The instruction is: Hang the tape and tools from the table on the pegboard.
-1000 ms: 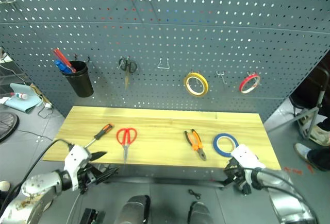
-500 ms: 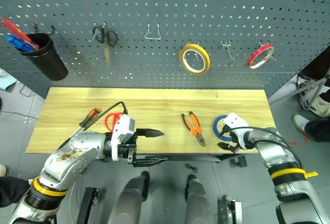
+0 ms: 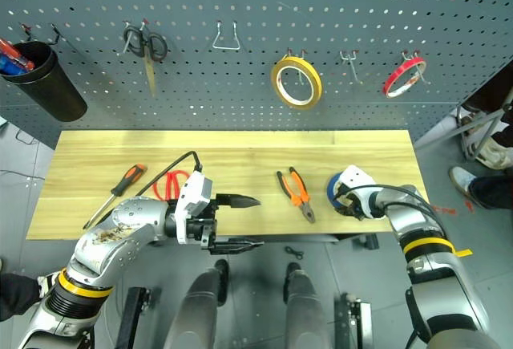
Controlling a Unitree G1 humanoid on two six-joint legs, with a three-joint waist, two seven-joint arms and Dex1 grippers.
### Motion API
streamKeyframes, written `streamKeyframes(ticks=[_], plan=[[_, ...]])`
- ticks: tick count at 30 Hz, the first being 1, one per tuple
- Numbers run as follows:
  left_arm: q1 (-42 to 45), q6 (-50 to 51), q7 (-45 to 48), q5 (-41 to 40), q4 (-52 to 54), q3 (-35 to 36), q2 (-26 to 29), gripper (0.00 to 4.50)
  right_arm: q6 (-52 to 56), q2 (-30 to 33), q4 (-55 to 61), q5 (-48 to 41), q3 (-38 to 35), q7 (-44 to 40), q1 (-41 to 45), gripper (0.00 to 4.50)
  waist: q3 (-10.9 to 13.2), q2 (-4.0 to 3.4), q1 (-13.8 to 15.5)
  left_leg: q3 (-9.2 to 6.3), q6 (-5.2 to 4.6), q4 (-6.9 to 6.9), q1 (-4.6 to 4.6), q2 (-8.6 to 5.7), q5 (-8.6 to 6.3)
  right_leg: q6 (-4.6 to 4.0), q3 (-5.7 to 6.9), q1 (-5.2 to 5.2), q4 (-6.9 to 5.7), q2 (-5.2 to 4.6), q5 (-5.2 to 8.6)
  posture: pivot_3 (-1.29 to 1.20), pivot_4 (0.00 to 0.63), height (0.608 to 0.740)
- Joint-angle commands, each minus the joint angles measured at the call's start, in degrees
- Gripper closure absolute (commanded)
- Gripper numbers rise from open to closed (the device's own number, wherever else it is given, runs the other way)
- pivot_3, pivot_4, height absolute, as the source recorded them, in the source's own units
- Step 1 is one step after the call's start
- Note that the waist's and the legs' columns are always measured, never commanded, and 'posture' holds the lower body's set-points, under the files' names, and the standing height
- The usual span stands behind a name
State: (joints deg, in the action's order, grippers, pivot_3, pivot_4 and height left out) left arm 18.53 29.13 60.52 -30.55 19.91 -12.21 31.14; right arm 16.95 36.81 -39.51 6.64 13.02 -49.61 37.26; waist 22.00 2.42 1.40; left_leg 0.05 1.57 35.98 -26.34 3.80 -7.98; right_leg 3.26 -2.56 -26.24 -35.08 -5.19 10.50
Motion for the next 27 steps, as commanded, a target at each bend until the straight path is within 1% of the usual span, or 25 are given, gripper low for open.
streamKeyframes(ticks=[1, 2, 3, 6, 7, 8, 10, 12, 13, 16, 17, 18, 20, 23, 25, 27], plan=[[-0.5, -0.2, -0.2, -0.8, 2.2, 0.7, 0.0, 0.00, -0.7, -0.8, -1.0, 1.3, 1.2, -0.3, -1.9, 3.56, 0.0, 0.00, 0.0, 0.00, 0.00, 0.00, 0.00, 0.00, 0.00, 0.00, 0.00, 0.00, -0.01, 0.00, 0.00, 0.13, 0.457, 0.740], [-0.5, -0.2, -0.4, -0.9, 2.2, 0.8, 0.0, 0.00, -1.3, -0.8, -0.4, 1.4, 1.1, -0.1, -2.4, 3.90, 0.0, 0.00, 0.0, -0.02, 0.00, 0.00, 0.00, 0.00, 0.00, 0.00, 0.00, 0.00, -0.02, 0.01, 0.00, 0.13, 0.450, 0.740], [-0.6, -0.2, -0.5, -1.0, 2.2, 0.8, -0.1, 0.00, -1.7, -0.8, -0.1, 1.6, 1.0, 0.0, -2.8, 4.05, 0.0, 0.00, 0.0, -0.03, 0.00, -0.01, 0.00, 0.00, 0.00, 0.00, 0.00, 0.00, -0.02, 0.03, 0.00, 0.13, 0.445, 0.740], [-0.3, 0.4, -1.3, -1.6, 2.3, 1.3, -0.6, 0.00, -2.0, 0.0, 3.7, 1.2, -1.0, 1.4, -4.7, 4.05, 0.0, 0.00, 0.0, -0.05, 0.00, -0.06, 0.00, 0.00, 0.00, 0.01, 0.00, 0.00, -0.02, 0.04, 0.00, 0.13, 0.433, 0.740], [0.5, 1.7, -2.1, -3.0, 2.6, 2.0, -1.0, 0.00, -2.4, 1.1, 7.4, 1.3, -2.0, 2.3, -6.2, 4.05, 0.0, 0.00, 0.0, -0.05, 0.00, -0.08, 0.00, 0.00, 0.00, 0.01, 0.00, -0.01, -0.02, 0.05, 0.00, 0.13, 0.425, 0.740], [2.0, 4.1, -3.7, -5.4, 2.9, 3.3, -1.9, 0.00, -3.6, 2.6, 13.2, 2.5, -3.5, 5.0, -8.7, 4.05, 0.0, -0.01, 0.1, -0.05, 0.00, -0.10, 0.00, -0.01, 0.00, 0.01, 0.00, -0.01, -0.01, 0.04, 0.00, 0.12, 0.419, 0.740], [4.3, 8.3, -6.2, -9.5, 3.5, 5.6, -3.2, 0.00, -5.6, 5.0, 23.8, 4.4, -5.8, 8.9, -13.5, 4.05, 0.1, -0.17, 0.9, -0.11, 0.00, -0.12, -0.13, -0.06, 0.00, 0.11, 0.03, -0.08, -0.08, 0.02, 0.05, 0.11, 0.409, 0.740], [7.2, 13.3, -8.5, -15.0, 3.6, 8.4, -4.0, 0.00, -5.3, 4.8, 38.0, 5.5, -11.0, 14.9, -18.8, 4.05, 0.1, -0.24, 0.9, -0.10, 0.04, -0.09, -0.20, -0.10, 0.02, 0.56, -0.01, -0.14, -0.07, 0.00, -0.15, 0.10, 0.402, 0.740], [8.6, 15.4, -9.7, -17.3, 3.4, 9.7, -4.4, 0.00, -5.6, 4.3, 43.6, 6.5, -13.2, 18.1, -20.4, 4.05, 0.1, -0.26, 0.7, -0.11, 0.04, -0.09, -0.30, -0.12, 0.02, 0.60, 0.00, -0.17, -0.07, -0.01, -0.17, 0.10, 0.402, 0.740], [11.4, 19.4, -12.9, -22.3, 2.4, 12.8, -5.5, 0.00, -7.1, 3.7, 52.6, 9.4, -15.0, 22.9, -22.5, 4.05, 0.1, -0.28, -0.2, -0.11, 0.13, -0.02, -0.42, -0.14, 0.07, 0.72, -0.03, -0.27, -0.05, -0.03, -0.24, 0.09, 0.394, 0.740], [13.2, 20.4, -14.9, -24.4, 1.0, 14.5, -6.6, 0.00, -8.0, 3.1, 54.2, 10.4, -14.8, 24.5, -21.2, 4.05, 0.1, -0.28, -0.4, -0.11, 0.15, -0.02, -0.40, -0.13, 0.09, 0.72, -0.03, -0.26, -0.04, -0.02, -0.24, 0.08, 0.387, 0.740], [14.5, 21.1, -16.3, -25.8, 0.0, 15.7, -7.4, 0.00, -8.6, 2.5, 55.2, 11.1, -14.6, 25.7, -20.2, 4.05, 0.1, -0.28, -0.5, -0.11, 0.16, -0.02, -0.39, -0.13, 0.09, 0.72, -0.02, -0.25, -0.04, -0.01, -0.24, 0.07, 0.385, 0.740], [18.0, 21.6, -18.5, -27.6, -3.2, 18.0, -8.7, 0.00, -10.7, 1.4, 52.2, 11.6, -13.6, 27.5, -15.1, 4.05, 0.1, -0.28, -0.8, -0.14, 0.24, -0.02, -0.41, -0.13, 0.14, 0.72, 0.00, -0.25, -0.05, 0.00, -0.24, 0.07, 0.383, 0.740], [21.2, 21.7, -19.3, -28.4, -6.3, 19.7, -9.1, 0.00, -11.9, -0.3, 45.0, 10.3, -13.2, 28.2, -9.5, 4.05, 0.1, -0.27, -1.0, -0.14, 0.31, 0.01, -0.43, -0.15, 0.21, 0.72, -0.01, -0.23, 0.00, -0.01, -0.33, 0.07, 0.372, 0.740], [22.9, 21.6, -19.5, -28.5, -7.9, 20.3, -9.2, 0.00, -15.4, -0.4, 39.7, 9.8, -13.3, 29.1, -5.6, 4.05, 0.1, -0.27, -1.0, -0.15, 0.32, -0.02, -0.42, -0.18, 0.22, 0.73, -0.01, -0.19, 0.03, -0.02, -0.33, 0.08, 0.370, 0.740], [23.6, 21.3, -19.0, -27.9, -8.4, 20.1, -8.8, 0.00, -16.6, -0.5, 35.1, 9.2, -13.4, 29.2, -2.3, 4.05, 0.1, -0.27, -0.8, -0.15, 0.32, -0.06, -0.49, -0.20, 0.22, 0.74, 0.00, -0.21, 0.09, -0.04, -0.33, 0.09, 0.371, 0.740]])
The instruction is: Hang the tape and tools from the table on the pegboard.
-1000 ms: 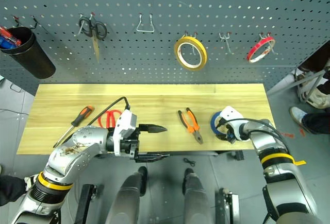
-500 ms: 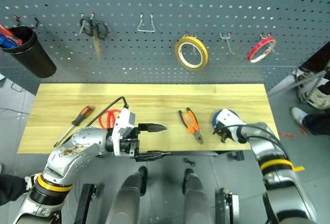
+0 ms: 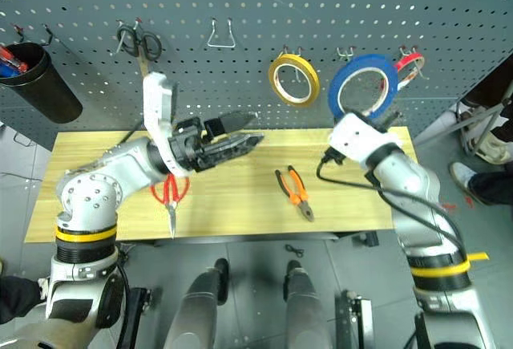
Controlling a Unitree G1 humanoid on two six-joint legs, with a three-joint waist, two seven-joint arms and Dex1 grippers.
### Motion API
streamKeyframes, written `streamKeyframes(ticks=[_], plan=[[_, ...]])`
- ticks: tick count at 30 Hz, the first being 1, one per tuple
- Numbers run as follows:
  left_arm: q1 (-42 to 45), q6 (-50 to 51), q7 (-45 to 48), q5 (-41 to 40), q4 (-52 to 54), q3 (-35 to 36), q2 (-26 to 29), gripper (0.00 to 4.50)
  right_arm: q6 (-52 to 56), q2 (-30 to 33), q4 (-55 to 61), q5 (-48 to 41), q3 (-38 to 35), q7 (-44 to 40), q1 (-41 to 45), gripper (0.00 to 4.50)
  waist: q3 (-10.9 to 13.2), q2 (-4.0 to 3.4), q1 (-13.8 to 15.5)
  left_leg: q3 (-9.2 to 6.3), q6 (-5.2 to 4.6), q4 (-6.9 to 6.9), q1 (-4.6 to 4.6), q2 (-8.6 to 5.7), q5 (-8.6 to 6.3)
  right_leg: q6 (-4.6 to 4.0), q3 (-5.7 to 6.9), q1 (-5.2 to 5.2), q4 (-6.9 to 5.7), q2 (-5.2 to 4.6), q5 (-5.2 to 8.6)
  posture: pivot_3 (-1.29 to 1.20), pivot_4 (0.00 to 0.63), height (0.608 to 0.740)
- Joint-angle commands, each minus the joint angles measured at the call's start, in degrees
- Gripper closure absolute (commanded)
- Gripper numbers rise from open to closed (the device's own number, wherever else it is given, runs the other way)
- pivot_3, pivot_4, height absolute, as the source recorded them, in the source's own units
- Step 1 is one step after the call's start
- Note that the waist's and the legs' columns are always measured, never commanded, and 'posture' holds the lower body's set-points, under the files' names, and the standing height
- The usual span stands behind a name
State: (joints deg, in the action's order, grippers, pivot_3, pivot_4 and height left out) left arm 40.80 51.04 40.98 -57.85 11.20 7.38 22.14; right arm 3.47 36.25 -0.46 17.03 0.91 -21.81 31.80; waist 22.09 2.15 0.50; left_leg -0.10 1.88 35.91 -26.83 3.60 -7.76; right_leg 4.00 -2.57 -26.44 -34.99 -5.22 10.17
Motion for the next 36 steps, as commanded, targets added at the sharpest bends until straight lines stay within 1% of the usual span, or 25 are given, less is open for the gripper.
streamKeyframes(ticks=[1, 6, 8, 10, 11, 13, 16, 17, 19, 21, 23, 24, 25, 27, 29, 31, 36], plan=[[1.3, -0.6, 0.9, -0.3, 0.4, 0.3, 0.5, 0.00, -3.3, -0.1, -6.2, -1.7, -1.3, 1.3, 4.3, 4.05, 0.0, 0.00, 0.1, 0.00, 0.00, -0.01, -0.06, -0.03, 0.00, 0.01, 0.00, -0.04, 0.01, -0.03, 0.00, 0.09, 0.371, 0.740], [0.7, -1.0, 1.3, -0.3, 1.3, 0.3, 0.7, 0.00, -3.7, -1.0, -13.4, -5.3, -1.0, -2.1, 7.7, 4.05, 0.0, 0.00, 0.3, -0.03, 0.00, -0.02, -0.29, -0.12, 0.00, -0.13, 0.07, -0.15, 0.02, -0.11, -0.09, 0.10, 0.368, 0.740], [1.1, -2.1, 0.6, 0.1, 1.0, 0.8, 0.1, 0.00, -4.3, -1.0, -14.6, -6.2, -0.8, -3.1, 8.3, 2.97, 0.0, 0.00, 0.3, -0.04, 0.00, -0.01, -0.29, -0.15, 0.00, -0.12, 0.07, -0.16, 0.00, -0.13, -0.08, 0.11, 0.367, 0.740], [1.3, -3.0, 0.6, 0.6, 0.9, 0.8, -0.1, 0.00, -3.9, -0.9, -14.7, -5.9, -0.9, -2.7, 8.0, 2.29, 0.0, 0.00, 0.3, -0.06, 0.01, 0.00, -0.29, -0.15, 0.01, -0.04, 0.07, -0.15, -0.01, -0.12, -0.04, 0.11, 0.367, 0.740], [1.2, -3.2, 0.6, 0.7, 1.0, 0.7, -0.1, 0.00, -3.6, -0.9, -14.3, -5.9, -1.0, -2.6, 7.5, 2.03, 0.0, 0.00, 0.3, -0.07, 0.01, 0.01, -0.29, -0.15, 0.01, -0.01, 0.07, -0.15, -0.01, -0.12, -0.02, 0.11, 0.368, 0.740], [0.2, -3.4, 0.8, 1.0, 1.6, 0.6, 0.4, 0.00, -1.5, -1.1, -12.0, -6.6, -2.0, -2.7, 5.2, 1.36, 0.0, 0.00, 0.3, -0.07, 0.03, 0.01, -0.29, -0.15, 0.02, 0.04, 0.07, -0.15, -0.02, -0.12, -0.01, 0.11, 0.368, 0.740], [-3.8, -3.9, 2.1, 3.1, 3.1, -0.2, 2.4, 0.00, 6.0, -2.6, -5.2, -9.2, -3.7, -3.5, -1.2, 0.30, 0.0, 0.00, 0.3, -0.10, 0.03, -0.01, -0.27, -0.14, 0.02, -0.01, 0.08, -0.13, -0.04, -0.10, -0.03, 0.10, 0.375, 0.740], [-6.1, -4.2, 2.8, 4.2, 3.9, -0.7, 3.6, 0.00, 9.6, -3.3, -2.0, -10.5, -3.5, -4.6, -3.8, 0.02, 0.0, -0.01, 0.3, -0.10, 0.03, -0.03, -0.28, -0.14, 0.02, -0.08, 0.07, -0.14, -0.03, -0.11, -0.07, 0.10, 0.375, 0.740], [-11.5, -4.6, 4.0, 5.7, 5.8, -0.9, 6.2, 0.00, 19.9, -4.7, 4.2, -13.7, -2.1, -8.0, -7.6, 0.02, 0.0, -0.02, 0.0, -0.10, 0.03, -0.05, -0.26, -0.14, 0.01, -0.23, 0.07, -0.13, -0.05, -0.12, -0.16, 0.09, 0.379, 0.740], [-16.4, -5.4, 5.4, 7.3, 7.4, -1.1, 8.8, 0.00, 29.9, -6.1, 8.8, -16.6, -0.6, -10.4, -8.9, 0.02, 0.0, -0.02, -0.4, -0.09, 0.03, -0.05, -0.27, -0.12, 0.01, -0.31, 0.04, -0.22, -0.07, -0.10, -0.21, 0.09, 0.382, 0.740], [-22.3, -6.3, 7.4, 8.8, 9.2, -0.7, 12.1, 0.00, 40.9, -8.1, 11.8, -19.9, 1.5, -12.2, -7.7, 0.02, 0.0, -0.02, -0.8, -0.09, 0.06, -0.04, -0.29, -0.04, 0.03, -0.31, 0.03, -0.31, -0.14, -0.04, -0.18, 0.09, 0.393, 0.740], [-25.3, -6.6, 8.3, 9.3, 10.3, -0.2, 14.0, 0.00, 45.5, -8.8, 12.2, -21.0, 3.2, -13.2, -6.4, 0.02, 0.0, -0.02, -1.1, -0.08, 0.08, -0.02, -0.29, 0.04, 0.05, -0.13, 0.03, -0.35, -0.15, 0.04, -0.07, 0.10, 0.397, 0.740], [-27.7, -6.8, 9.1, 9.4, 11.0, 0.5, 15.5, 0.00, 48.9, -9.6, 11.8, -21.7, 4.0, -13.2, -4.8, 0.02, 0.0, -0.02, -1.2, -0.08, 0.12, -0.02, -0.26, 0.13, 0.08, -0.19, 0.03, -0.35, -0.17, 0.10, -0.12, 0.10, 0.399, 0.740], [-31.1, -7.1, 9.9, 9.5, 12.6, 1.5, 17.5, 0.00, 53.5, -10.6, 9.5, -22.2, 5.3, -12.8, -1.8, 0.02, 0.0, -0.02, -1.1, -0.08, 0.06, -0.04, -0.22, 0.24, 0.14, -0.71, 0.06, -0.40, -0.21, 0.15, 0.01, 0.12, 0.400, 0.740], [-33.2, -7.3, 9.8, 9.3, 14.0, 2.3, 18.7, 0.00, 56.3, -11.4, 5.9, -22.3, 6.0, -12.0, 1.0, 0.02, 0.0, -0.02, -0.4, -0.06, 0.01, -0.07, -0.25, 0.28, 0.19, -0.86, 0.08, -0.51, -0.22, 0.16, -0.08, 0.14, 0.404, 0.740], [-34.4, -7.3, 8.9, 8.8, 15.0, 3.2, 18.9, 0.00, 57.1, -11.8, 1.6, -21.6, 7.1, -11.1, 3.6, 0.02, 0.0, -0.02, 0.3, -0.05, -0.01, -0.06, -0.31, 0.29, 0.20, -0.87, 0.11, -0.54, -0.19, 0.16, -0.08, 0.16, 0.407, 0.740], [-35.7, -6.7, 5.1, 7.0, 18.1, 5.3, 17.6, 0.00, 56.2, -13.3, -6.7, -20.7, 9.4, -9.3, 8.2, 0.02, 0.0, -0.02, 1.6, 0.03, -0.03, -0.05, -0.55, 0.25, 0.25, -0.81, 0.10, -0.59, -0.04, 0.10, -0.05, 0.18, 0.401, 0.740]])
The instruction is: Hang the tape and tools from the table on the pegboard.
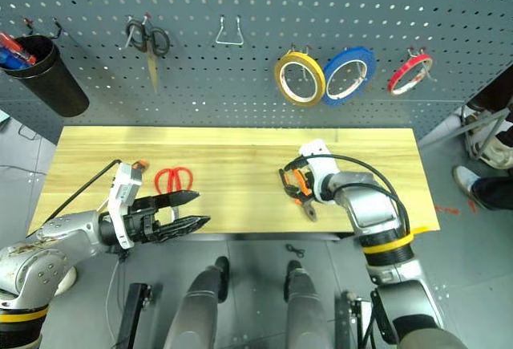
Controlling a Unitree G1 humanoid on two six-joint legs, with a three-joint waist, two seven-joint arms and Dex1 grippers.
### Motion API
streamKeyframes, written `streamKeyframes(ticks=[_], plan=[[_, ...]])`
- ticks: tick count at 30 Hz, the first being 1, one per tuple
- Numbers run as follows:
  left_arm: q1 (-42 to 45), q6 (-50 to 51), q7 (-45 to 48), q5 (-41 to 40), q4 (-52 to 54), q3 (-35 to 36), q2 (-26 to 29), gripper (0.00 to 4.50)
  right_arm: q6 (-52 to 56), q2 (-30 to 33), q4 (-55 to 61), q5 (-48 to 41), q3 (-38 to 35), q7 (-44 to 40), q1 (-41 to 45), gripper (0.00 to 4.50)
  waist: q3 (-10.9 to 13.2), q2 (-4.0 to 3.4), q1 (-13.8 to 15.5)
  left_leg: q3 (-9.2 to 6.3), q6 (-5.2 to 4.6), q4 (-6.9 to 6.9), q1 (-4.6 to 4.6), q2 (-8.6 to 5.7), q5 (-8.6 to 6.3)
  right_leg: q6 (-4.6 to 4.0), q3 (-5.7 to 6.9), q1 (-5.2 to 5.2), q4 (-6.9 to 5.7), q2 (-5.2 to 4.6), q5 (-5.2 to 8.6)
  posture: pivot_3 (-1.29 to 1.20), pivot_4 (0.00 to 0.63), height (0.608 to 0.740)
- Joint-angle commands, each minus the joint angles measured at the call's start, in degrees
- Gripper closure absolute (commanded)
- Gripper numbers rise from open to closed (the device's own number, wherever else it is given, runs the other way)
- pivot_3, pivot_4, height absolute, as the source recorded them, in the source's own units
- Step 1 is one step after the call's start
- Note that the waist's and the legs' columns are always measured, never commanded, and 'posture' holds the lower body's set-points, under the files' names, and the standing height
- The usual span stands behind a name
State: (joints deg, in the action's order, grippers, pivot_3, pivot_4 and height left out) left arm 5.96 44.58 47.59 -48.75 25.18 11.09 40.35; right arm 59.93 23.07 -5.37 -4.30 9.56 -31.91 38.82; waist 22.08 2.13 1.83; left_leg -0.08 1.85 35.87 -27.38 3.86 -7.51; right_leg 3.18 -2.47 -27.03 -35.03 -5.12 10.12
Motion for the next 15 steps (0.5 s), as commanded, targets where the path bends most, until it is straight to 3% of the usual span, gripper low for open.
streamKeyframes(ticks=[1, 13, 15], plan=[[-1.1, 0.0, -2.3, -2.6, 5.0, 2.0, -0.8, 0.00, -1.1, -0.2, -2.9, 1.0, 1.3, 1.0, 1.6, 0.02, 0.0, 0.00, 0.3, 0.00, 0.00, -0.03, -0.01, 0.00, 0.00, 0.06, 0.00, -0.01, -0.01, 0.00, 0.04, 0.19, 0.400, 0.740], [-5.8, 0.9, -6.2, -6.6, 9.8, 4.8, 0.1, 0.00, -4.2, -1.7, -11.0, 2.9, 4.6, 1.9, 2.5, 0.02, 0.0, 0.00, 0.8, -0.03, 0.04, -0.18, 0.02, -0.01, -0.02, 0.53, 0.02, -0.03, -0.11, 0.04, 0.07, 0.23, 0.403, 0.740], [-6.0, 0.9, -6.5, -7.1, 9.9, 4.7, 0.3, 0.00, -3.9, -2.3, -10.6, 2.4, 4.5, 1.5, 2.4, 0.56, 0.0, 0.00, 0.8, -0.03, 0.04, -0.18, 0.01, -0.01, -0.02, 0.52, 0.02, -0.03, -0.10, 0.04, 0.07, 0.23, 0.401, 0.740]])
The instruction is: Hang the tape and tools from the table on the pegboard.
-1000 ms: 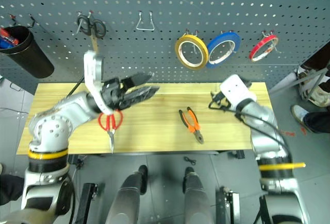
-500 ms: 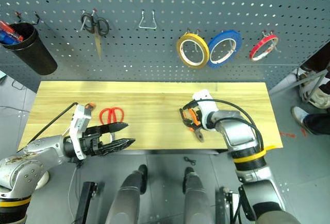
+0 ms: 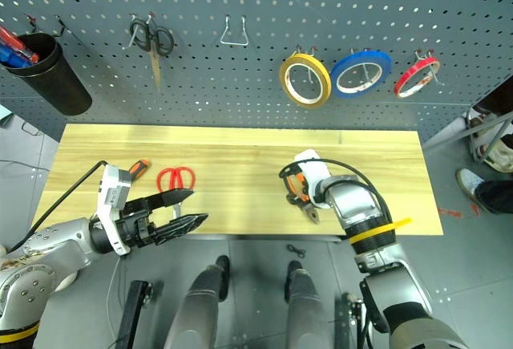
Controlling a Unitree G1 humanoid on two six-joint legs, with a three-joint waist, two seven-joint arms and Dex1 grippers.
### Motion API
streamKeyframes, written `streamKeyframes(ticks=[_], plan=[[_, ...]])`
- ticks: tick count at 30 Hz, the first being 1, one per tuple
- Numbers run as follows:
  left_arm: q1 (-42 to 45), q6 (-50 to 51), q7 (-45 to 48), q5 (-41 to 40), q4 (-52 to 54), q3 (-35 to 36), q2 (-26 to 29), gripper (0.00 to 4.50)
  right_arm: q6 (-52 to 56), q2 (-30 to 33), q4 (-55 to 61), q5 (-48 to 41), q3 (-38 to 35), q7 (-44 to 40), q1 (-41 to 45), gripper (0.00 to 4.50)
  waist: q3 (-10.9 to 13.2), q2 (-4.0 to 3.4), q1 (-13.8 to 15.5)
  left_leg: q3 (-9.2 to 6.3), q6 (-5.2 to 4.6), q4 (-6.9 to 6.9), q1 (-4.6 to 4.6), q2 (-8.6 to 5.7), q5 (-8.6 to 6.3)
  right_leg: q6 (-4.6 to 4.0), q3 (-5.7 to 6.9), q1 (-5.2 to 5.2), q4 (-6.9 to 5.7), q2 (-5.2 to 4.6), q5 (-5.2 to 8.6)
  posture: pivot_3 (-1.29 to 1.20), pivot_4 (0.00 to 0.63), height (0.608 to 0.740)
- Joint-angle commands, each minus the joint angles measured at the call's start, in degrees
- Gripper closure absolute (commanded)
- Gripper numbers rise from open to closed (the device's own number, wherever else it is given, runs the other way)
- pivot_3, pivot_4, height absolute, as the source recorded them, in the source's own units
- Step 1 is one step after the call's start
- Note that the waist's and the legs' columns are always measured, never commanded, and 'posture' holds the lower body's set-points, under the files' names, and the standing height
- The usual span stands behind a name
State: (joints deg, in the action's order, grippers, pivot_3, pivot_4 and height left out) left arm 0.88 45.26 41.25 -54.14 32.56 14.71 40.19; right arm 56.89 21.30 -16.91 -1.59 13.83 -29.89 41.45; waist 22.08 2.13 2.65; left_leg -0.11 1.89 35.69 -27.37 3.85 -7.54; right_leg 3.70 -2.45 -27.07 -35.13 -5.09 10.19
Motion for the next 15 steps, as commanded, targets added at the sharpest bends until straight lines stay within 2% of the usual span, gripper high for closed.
streamKeyframes(ticks=[1, 4, 5, 9, 14, 15], plan=[[-0.9, 0.2, -0.2, -1.8, 2.6, 1.0, 0.5, 0.00, -0.7, -0.7, 1.0, -0.4, 0.2, -0.7, -0.3, 0.80, 0.0, 0.00, 0.0, 0.00, 0.00, 0.00, 0.00, 0.00, 0.00, 0.00, 0.00, 0.00, 0.01, 0.00, 0.00, 0.23, 0.401, 0.740], [-0.9, -0.2, 0.0, -1.6, 2.0, 1.0, 0.8, 0.00, -0.5, -0.7, 2.1, -0.7, 0.3, -1.5, -0.9, 1.80, 0.0, 0.00, 0.1, 0.00, 0.00, -0.02, 0.00, 0.01, 0.00, 0.01, 0.00, 0.00, 0.00, 0.01, 0.00, 0.23, 0.401, 0.740], [-0.8, -0.3, 0.1, -1.5, 1.9, 0.9, 0.8, 0.00, -0.6, -0.7, 2.3, -0.7, 0.3, -1.6, -1.1, 1.88, 0.0, 0.00, 0.1, 0.00, 0.00, -0.02, 0.00, 0.00, 0.00, 0.01, 0.00, 0.00, 0.00, 0.01, 0.00, 0.23, 0.392, 0.740], [-0.6, -0.6, 0.2, -1.0, 1.5, 0.7, 0.9, 0.00, -0.4, -0.7, 4.7, -1.8, -1.3, -2.2, -2.1, 1.88, 0.0, 0.00, 0.3, 0.00, 0.00, -0.02, 0.00, 0.00, 0.00, 0.01, 0.00, 0.00, 0.01, 0.01, -0.01, 0.23, 0.391, 0.740], [1.1, -0.3, -1.3, -2.6, 0.5, 2.9, 1.0, 0.00, -4.2, -0.6, 19.2, -7.3, -3.5, -7.3, -2.8, 1.88, 0.0, 0.00, 0.3, 0.00, 0.00, -0.02, -0.03, 0.01, 0.00, 0.02, 0.00, -0.04, 0.00, 0.02, -0.01, 0.23, 0.381, 0.740], [2.8, 0.4, -3.3, -5.3, -0.3, 4.2, 0.2, 0.00, -3.8, -2.2, 23.8, -9.2, -5.4, -6.5, -1.5, 1.88, 0.0, 0.00, 0.2, 0.00, 0.00, -0.02, -0.03, 0.03, 0.00, 0.03, 0.00, -0.05, -0.01, 0.04, -0.02, 0.22, 0.380, 0.740]])
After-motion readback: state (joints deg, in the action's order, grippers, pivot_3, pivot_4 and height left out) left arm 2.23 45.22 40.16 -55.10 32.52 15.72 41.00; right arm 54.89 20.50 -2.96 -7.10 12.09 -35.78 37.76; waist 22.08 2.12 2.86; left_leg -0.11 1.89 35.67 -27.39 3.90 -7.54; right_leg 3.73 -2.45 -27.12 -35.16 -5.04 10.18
